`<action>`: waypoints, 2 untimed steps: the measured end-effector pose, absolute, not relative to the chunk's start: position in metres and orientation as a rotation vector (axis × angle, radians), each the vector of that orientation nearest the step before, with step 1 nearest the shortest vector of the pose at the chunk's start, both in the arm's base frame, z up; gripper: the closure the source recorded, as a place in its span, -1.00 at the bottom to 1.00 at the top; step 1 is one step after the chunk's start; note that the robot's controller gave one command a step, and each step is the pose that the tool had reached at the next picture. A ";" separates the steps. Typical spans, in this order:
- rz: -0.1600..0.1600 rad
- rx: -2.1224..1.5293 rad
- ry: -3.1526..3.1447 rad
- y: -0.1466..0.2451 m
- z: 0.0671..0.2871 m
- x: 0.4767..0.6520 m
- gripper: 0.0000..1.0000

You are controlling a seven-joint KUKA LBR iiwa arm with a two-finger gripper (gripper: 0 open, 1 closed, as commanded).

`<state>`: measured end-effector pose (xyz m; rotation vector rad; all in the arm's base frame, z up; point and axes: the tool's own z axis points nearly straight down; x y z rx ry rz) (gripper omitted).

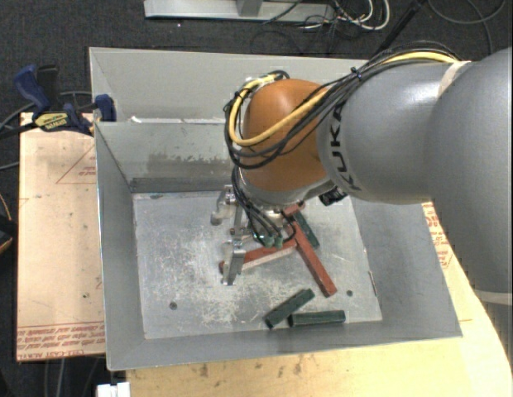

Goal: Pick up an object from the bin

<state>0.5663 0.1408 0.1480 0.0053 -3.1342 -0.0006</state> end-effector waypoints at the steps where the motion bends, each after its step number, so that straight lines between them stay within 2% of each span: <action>1: -0.002 0.001 -3.142 0.140 0.152 0.568 -1.00; 2: -0.003 0.160 -3.141 0.095 0.096 0.564 -1.00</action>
Offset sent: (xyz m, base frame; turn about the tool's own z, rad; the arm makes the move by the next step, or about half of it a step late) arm -0.0054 -0.0680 -0.0780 -0.1399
